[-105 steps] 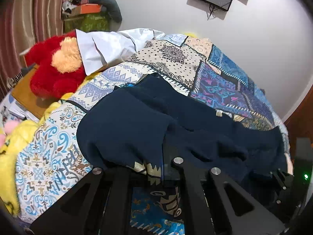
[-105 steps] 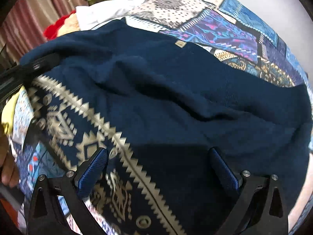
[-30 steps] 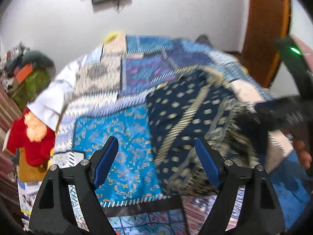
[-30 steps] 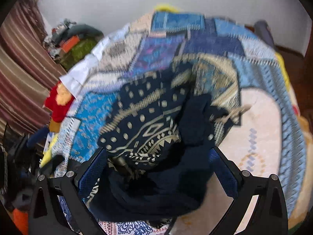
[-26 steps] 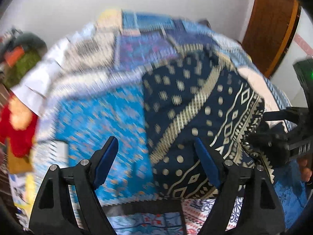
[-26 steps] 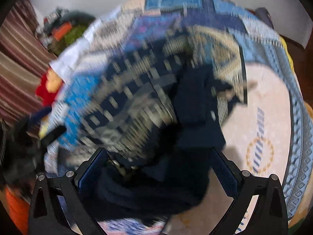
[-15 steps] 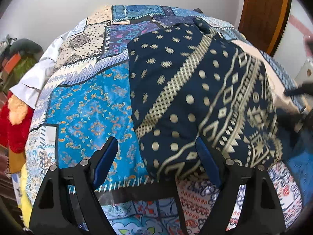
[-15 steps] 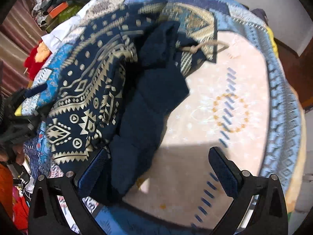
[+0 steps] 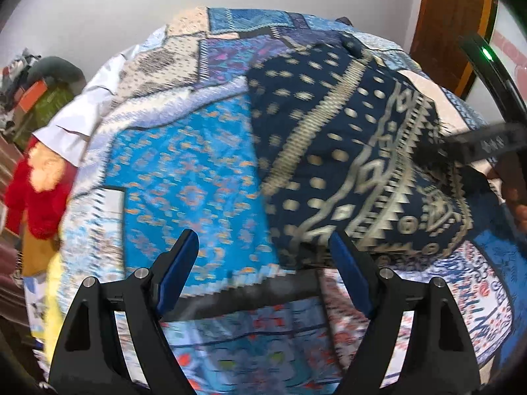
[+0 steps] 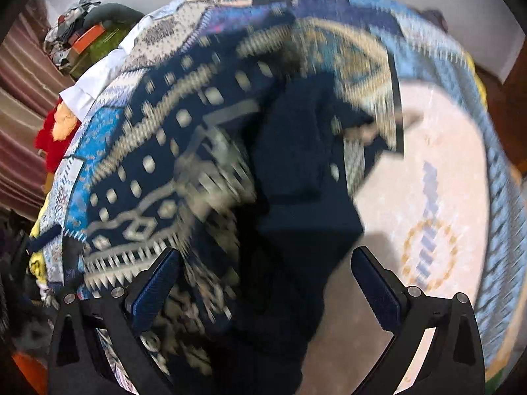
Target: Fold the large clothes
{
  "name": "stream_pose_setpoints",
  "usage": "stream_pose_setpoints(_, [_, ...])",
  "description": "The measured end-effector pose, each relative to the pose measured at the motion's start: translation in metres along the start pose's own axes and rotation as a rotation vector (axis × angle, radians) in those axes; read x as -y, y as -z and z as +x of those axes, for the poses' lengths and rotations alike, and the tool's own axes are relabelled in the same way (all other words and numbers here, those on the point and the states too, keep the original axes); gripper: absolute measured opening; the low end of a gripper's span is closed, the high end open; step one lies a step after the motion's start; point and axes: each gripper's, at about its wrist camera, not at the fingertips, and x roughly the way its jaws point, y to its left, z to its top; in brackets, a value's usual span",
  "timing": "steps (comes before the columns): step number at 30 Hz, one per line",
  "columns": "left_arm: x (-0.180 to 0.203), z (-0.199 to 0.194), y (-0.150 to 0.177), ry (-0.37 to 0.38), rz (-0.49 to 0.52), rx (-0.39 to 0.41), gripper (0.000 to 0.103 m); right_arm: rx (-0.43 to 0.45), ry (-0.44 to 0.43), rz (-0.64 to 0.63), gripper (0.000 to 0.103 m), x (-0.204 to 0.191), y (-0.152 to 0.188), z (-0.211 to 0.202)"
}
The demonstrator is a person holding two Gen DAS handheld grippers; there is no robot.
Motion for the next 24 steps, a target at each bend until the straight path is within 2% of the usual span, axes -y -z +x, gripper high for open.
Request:
stream_pose_setpoints(4, [-0.022,-0.001,-0.020,-0.012,-0.013,0.018,0.082,-0.007,-0.055,0.043,0.103,0.023,0.019,-0.010])
stream_pose_setpoints(7, [-0.030,0.012,-0.046,0.087,-0.052,0.009,0.082,-0.018,-0.098,0.064,0.103,0.031,0.020,-0.015])
stream_pose_setpoints(11, [-0.024,0.051,-0.076,0.237,-0.102,-0.061,0.082,-0.003,-0.163,0.094,0.103,0.031,0.012,-0.014])
stream_pose_setpoints(14, [-0.022,0.079,-0.088,0.322,-0.158,-0.099,0.094,-0.003,-0.193,0.111,0.103,0.027,0.002,-0.003])
stream_pose_setpoints(16, [-0.019,0.097,-0.091,0.354,-0.185,-0.125,0.102,0.003,-0.196,0.092,0.103,0.021,-0.003,0.002])
stream_pose_setpoints(19, [-0.014,0.117,-0.092,0.419,-0.214,-0.144,0.103,0.004,-0.204,0.057,0.102,0.011,-0.011,0.007])
stream_pose_setpoints(22, [-0.020,0.132,-0.093,0.500,-0.282,-0.161,0.103,0.011,-0.218,0.051,0.098,0.011,-0.015,0.010])
stream_pose_setpoints(24, [-0.023,0.139,-0.091,0.556,-0.321,-0.168,0.103,0.019,-0.221,0.042,0.088,0.011,-0.017,0.012])
